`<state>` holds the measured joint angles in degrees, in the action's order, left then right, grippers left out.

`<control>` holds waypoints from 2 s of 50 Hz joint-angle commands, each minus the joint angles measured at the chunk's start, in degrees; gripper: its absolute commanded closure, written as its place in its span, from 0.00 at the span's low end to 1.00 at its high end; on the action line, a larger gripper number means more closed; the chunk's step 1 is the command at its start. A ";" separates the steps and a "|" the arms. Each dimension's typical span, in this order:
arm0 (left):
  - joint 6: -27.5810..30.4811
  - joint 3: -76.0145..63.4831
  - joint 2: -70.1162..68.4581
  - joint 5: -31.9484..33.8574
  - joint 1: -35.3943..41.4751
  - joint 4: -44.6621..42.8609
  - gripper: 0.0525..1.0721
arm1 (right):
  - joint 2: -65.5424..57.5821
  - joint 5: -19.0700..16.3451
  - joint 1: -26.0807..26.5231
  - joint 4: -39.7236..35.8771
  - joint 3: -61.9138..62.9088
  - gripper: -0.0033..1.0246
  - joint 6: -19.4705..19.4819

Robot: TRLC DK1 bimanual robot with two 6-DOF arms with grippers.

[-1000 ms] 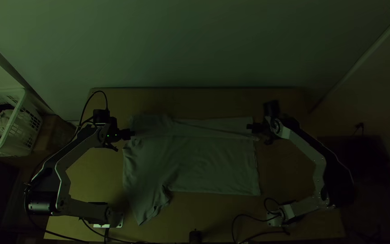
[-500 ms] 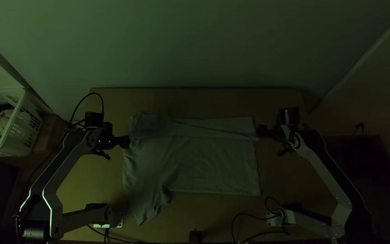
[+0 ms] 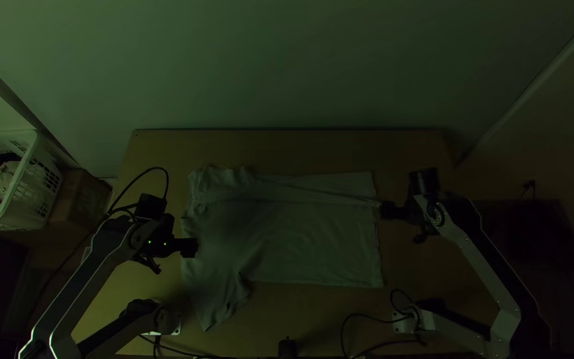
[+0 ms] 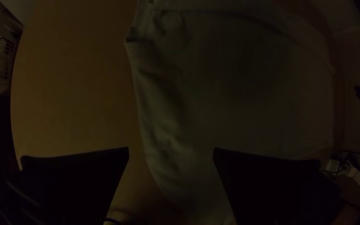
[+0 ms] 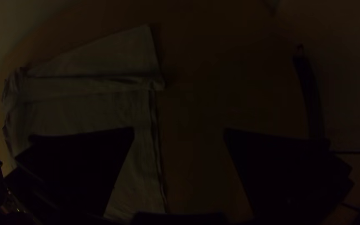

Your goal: Fold the t-shirt

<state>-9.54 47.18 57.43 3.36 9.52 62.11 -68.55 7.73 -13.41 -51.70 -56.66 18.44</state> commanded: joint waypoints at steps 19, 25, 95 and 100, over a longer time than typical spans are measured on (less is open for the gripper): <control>-10.50 -9.47 -1.71 -0.45 11.05 5.92 0.05 | -0.35 -0.43 -3.91 -5.34 -0.46 0.04 2.31; -11.03 -11.23 -0.04 -0.54 12.37 5.48 0.05 | -0.35 -2.63 -4.78 -7.54 -0.29 0.04 2.31; -3.03 -6.92 8.14 -0.72 11.40 -1.29 0.97 | -1.23 -10.71 -14.63 -18.26 12.19 0.10 0.28; -2.24 -5.08 8.05 -0.72 8.67 -0.93 0.97 | -2.81 -11.42 -15.16 -19.23 13.77 0.10 -0.59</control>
<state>-13.32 39.66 66.32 3.16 20.36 60.27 -69.47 -2.92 -27.75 -69.17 -45.36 18.90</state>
